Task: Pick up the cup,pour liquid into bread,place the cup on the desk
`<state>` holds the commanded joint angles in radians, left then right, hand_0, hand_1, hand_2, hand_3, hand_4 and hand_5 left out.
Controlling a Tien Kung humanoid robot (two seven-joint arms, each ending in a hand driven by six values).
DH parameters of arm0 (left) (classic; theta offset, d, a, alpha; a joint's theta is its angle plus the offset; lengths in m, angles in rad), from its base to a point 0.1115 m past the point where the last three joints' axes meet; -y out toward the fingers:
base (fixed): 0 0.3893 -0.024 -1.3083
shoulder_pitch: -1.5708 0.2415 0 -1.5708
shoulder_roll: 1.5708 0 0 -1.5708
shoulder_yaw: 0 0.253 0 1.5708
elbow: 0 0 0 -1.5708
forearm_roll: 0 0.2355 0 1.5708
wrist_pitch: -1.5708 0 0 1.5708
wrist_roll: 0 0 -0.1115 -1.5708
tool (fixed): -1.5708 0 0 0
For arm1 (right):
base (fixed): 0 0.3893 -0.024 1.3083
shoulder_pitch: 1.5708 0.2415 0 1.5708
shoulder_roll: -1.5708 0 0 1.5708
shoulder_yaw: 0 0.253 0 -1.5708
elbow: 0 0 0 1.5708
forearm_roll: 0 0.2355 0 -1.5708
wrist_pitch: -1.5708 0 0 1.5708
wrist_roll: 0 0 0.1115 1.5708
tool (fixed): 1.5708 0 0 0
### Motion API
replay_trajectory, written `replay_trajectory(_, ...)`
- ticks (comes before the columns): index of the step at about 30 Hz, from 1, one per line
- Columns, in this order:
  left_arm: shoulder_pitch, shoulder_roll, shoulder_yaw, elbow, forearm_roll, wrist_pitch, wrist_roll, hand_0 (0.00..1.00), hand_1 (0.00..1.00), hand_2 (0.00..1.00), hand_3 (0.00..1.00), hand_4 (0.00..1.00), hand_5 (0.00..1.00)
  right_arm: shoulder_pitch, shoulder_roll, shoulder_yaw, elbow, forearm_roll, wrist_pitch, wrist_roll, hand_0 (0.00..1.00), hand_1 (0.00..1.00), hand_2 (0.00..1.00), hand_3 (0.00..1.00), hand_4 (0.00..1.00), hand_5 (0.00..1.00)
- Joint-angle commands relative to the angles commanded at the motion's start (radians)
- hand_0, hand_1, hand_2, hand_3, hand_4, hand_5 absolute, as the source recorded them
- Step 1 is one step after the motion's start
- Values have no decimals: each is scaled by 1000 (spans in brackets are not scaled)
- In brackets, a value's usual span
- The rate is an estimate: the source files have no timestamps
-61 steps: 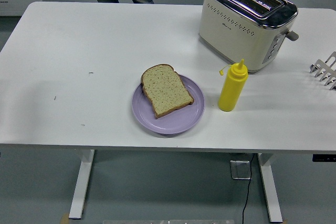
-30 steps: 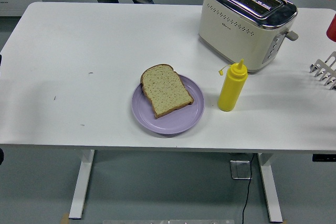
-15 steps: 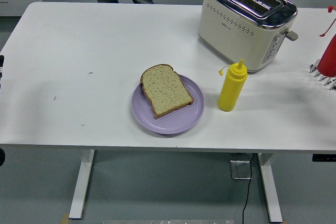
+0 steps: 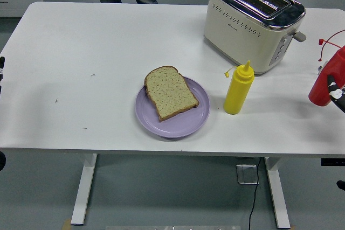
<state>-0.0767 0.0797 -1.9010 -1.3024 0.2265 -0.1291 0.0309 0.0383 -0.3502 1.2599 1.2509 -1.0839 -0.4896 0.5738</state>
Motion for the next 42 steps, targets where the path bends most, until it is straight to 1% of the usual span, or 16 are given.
replay_trajectory(5, -2, 0, 1, 0, 0, 0, 0, 826, 818, 861, 819, 652, 998, 1, 17, -27, -45, -15, -6, 9, 401, 438, 477, 544, 501, 2)
replay_trajectory(12, -3, -1, -1, 0, 0, 0, 0, 826, 818, 861, 819, 652, 998, 14, 25, -50, -80, -29, -12, 17, 403, 439, 477, 544, 498, 2)
replay_trajectory(19, -4, -2, -1, 0, 0, 0, 0, 826, 818, 861, 820, 652, 998, 57, 27, -53, -121, -40, -17, 19, 404, 439, 478, 544, 498, 2)
replay_trajectory(24, -2, -3, -2, 0, -1, 0, 0, 826, 818, 861, 819, 652, 998, 96, 27, -52, -174, -39, -23, 29, 406, 440, 478, 544, 495, 2)
replay_trajectory(30, -2, -3, -1, -1, -1, 0, 0, 826, 818, 861, 819, 653, 998, 122, 35, -64, -236, -24, -25, 43, 411, 440, 478, 546, 493, 2)
replay_trajectory(35, -2, -3, -2, -1, -1, 1, -1, 826, 818, 861, 819, 653, 998, 126, 44, -70, -264, -13, -22, 51, 422, 442, 479, 546, 494, 2)
replay_trajectory(37, -3, -4, -2, -1, -1, 0, -1, 826, 818, 861, 819, 653, 998, 123, 44, -72, -269, -15, -22, 54, 422, 442, 479, 546, 494, 2)
replay_trajectory(38, -3, -4, -3, -1, -1, 0, -1, 826, 818, 862, 819, 653, 998, 122, 44, -72, -272, -17, -22, 54, 450, 452, 481, 548, 496, 2)
replay_trajectory(42, -2, -4, -2, -2, -1, 1, -1, 826, 818, 862, 819, 653, 998, 116, 42, -72, -280, -20, -22, 56, 450, 452, 481, 548, 496, 2)
